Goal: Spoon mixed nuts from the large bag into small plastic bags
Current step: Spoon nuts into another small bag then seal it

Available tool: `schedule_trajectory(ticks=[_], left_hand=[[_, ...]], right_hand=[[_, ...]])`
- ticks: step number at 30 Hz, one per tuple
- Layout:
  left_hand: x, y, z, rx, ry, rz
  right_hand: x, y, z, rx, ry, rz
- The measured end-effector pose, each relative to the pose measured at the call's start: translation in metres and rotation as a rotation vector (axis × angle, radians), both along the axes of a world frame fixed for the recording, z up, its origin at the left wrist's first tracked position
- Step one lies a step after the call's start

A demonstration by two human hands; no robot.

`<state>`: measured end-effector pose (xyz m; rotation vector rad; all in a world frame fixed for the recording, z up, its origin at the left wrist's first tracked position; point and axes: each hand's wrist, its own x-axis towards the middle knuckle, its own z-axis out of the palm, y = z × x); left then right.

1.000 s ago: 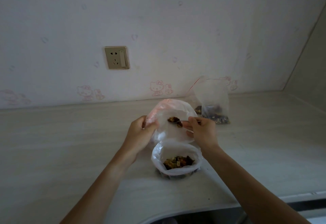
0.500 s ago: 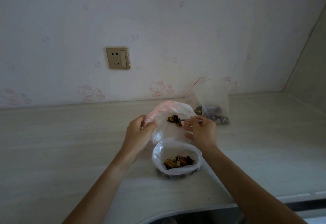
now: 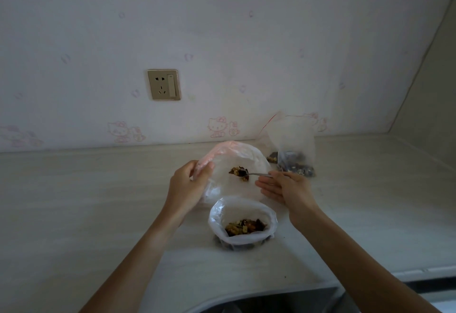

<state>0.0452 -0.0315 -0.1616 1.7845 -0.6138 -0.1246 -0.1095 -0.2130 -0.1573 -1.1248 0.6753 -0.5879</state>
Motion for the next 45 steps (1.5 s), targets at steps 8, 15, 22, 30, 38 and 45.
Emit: schedule_trajectory(ticks=[8, 15, 22, 30, 38, 45], left_hand=[[0.003, 0.013, 0.005, 0.13, -0.11, 0.103], [-0.022, 0.035, 0.017, 0.102, -0.417, 0.185], [-0.06, 0.045, 0.008, 0.26, -0.32, -0.015], [-0.069, 0.036, 0.013, 0.224, -0.195, -0.086], [-0.063, 0.04, 0.016, 0.29, -0.218, -0.065], [-0.05, 0.039, 0.025, 0.269, -0.263, -0.028]], right_hand=[[-0.035, 0.001, 0.035, -0.089, -0.018, 0.104], [-0.073, 0.006, 0.059, -0.158, -0.042, 0.212], [-0.102, 0.013, 0.047, -0.125, -0.003, 0.298], [-0.109, 0.025, 0.046, -0.735, 0.01, 0.299], [-0.122, 0.024, 0.047, -1.637, 0.002, 0.326], [-0.102, 0.016, 0.041, -0.811, -0.11, 0.249]])
